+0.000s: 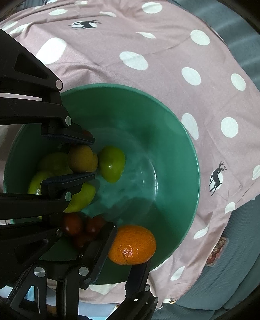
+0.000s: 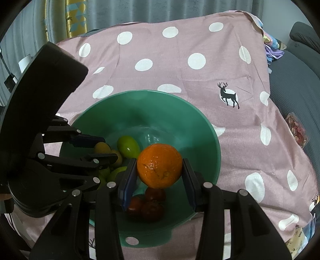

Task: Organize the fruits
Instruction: 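Hold the tangerine and yellow fruit low inside the bowl with both tools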

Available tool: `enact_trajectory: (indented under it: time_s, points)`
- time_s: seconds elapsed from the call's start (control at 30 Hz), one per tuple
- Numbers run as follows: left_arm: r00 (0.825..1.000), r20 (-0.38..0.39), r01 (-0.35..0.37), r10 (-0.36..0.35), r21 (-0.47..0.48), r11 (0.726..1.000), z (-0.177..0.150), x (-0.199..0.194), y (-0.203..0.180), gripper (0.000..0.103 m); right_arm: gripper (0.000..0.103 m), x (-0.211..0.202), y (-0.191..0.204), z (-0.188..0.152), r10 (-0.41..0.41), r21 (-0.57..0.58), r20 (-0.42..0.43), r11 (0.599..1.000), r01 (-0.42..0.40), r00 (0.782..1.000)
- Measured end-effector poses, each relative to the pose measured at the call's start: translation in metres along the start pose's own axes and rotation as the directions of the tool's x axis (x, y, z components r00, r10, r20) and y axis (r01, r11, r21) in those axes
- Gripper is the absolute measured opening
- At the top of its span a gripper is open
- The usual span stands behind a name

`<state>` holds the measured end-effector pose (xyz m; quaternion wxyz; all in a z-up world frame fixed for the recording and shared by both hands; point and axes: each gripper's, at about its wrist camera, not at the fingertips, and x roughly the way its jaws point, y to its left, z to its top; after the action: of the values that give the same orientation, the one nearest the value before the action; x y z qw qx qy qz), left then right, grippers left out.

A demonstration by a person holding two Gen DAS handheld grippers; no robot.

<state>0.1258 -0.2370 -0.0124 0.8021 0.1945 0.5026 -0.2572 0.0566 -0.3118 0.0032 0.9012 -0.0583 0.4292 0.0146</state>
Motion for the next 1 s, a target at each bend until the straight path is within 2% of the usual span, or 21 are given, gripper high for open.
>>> enact_trajectory:
  time_s: [1.0]
  points:
    - [1.0, -0.02, -0.009, 0.009, 0.005, 1.0, 0.0013, 0.0012, -0.0016, 0.028, 0.045, -0.0003, 0.0025, 0.0002, -0.011, -0.022, -0.012, 1.0, 0.01, 1.0]
